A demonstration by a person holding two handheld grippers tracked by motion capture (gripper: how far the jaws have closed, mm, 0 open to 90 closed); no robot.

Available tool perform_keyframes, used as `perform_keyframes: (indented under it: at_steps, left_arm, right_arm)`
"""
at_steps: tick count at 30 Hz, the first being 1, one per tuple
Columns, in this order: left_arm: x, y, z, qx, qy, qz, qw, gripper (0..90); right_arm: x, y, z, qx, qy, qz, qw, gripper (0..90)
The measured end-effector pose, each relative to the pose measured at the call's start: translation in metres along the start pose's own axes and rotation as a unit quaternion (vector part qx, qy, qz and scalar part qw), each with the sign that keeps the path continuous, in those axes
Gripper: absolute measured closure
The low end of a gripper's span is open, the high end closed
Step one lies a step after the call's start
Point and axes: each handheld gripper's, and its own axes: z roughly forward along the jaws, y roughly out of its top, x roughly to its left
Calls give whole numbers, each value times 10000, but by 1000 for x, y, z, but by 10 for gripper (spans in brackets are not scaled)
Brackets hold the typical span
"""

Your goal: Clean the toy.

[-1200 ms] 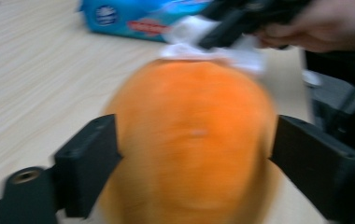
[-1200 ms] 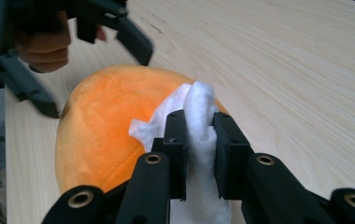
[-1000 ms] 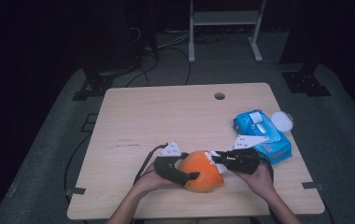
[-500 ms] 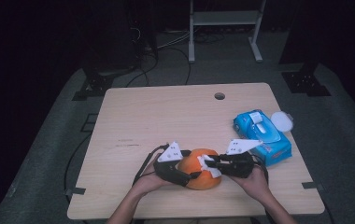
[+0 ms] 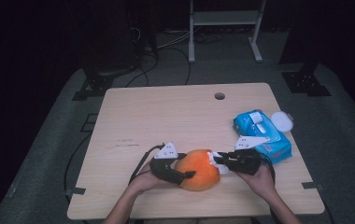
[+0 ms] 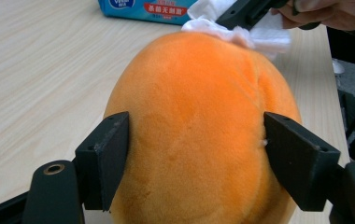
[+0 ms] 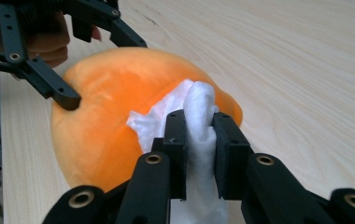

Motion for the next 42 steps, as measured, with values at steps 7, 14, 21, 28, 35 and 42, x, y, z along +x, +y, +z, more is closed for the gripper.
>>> perform_keyframes:
  at_steps: [7, 14, 21, 28, 35, 42]
  left_arm:
    - [4, -4, -2, 18, -38, -34, 10000, 257]
    - [4, -4, -3, 25, -42, -16, 10000, 257]
    - [-1, -3, -1, -20, -53, 150, 9999, 249]
    - [-20, 8, 6, 29, 72, 584, 9983, 231]
    - [-15, 6, 4, -32, 103, 397, 9992, 228]
    - [-23, 11, 12, -67, 337, 436, 9985, 194]
  right_arm:
    - [16, 9, -3, -212, 174, -148, 9995, 763]
    - [0, 1, 3, 84, -41, 2, 10000, 763]
    - [-5, -2, 5, 142, -61, 123, 9998, 763]
    - [14, 18, -3, -346, 323, -83, 9988, 763]
    - [-2, 5, -3, -44, 28, 69, 10000, 763]
    - [16, 15, -4, -215, 174, -148, 9995, 762]
